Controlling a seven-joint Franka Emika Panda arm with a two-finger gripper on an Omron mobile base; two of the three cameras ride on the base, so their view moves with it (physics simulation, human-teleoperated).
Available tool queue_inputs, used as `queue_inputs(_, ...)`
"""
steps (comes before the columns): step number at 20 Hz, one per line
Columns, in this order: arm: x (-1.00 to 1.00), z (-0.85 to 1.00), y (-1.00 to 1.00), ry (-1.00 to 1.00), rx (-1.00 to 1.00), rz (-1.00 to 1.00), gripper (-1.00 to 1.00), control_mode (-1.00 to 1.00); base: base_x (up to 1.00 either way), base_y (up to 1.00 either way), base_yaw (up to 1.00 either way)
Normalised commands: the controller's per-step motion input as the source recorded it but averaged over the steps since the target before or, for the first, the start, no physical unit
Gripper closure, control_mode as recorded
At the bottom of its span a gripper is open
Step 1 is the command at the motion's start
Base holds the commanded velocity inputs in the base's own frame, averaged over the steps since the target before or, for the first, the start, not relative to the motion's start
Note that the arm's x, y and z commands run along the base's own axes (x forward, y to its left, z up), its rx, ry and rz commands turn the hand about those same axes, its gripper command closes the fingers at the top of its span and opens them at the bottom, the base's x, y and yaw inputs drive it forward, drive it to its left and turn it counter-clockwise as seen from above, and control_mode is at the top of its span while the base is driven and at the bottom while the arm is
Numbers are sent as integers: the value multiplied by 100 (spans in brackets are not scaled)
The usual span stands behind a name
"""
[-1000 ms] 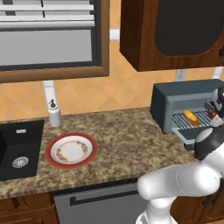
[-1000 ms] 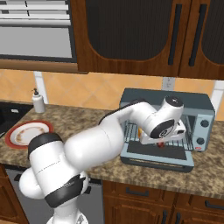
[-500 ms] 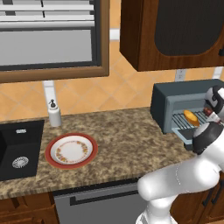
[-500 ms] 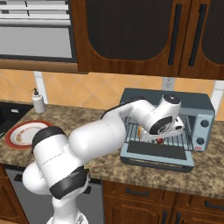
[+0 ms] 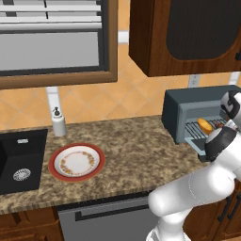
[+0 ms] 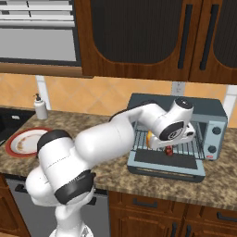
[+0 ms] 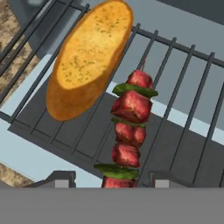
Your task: Pick up the kebab skewer and baguette bread, and place them inside the toaster oven. Close the toaster oven door and start by setting the timer.
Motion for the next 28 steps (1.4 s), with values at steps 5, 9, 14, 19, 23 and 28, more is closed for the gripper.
queue_inputs(5,1,0,-11,0,2,3,-100,-100,0,0,0)
queue_inputs(9,0,20,-9,0,3,2,-100,-100,0,0,0)
queue_inputs(14,-21,57,0,0,4,0,-100,-100,0,0,0)
queue_inputs(19,-29,10,1,19,8,-10,-100,-100,0,0,0)
queue_inputs(23,-56,-12,3,16,4,-15,-100,-100,0,0,0)
queue_inputs(28,-20,-34,1,4,0,-1,-100,-100,0,0,0)
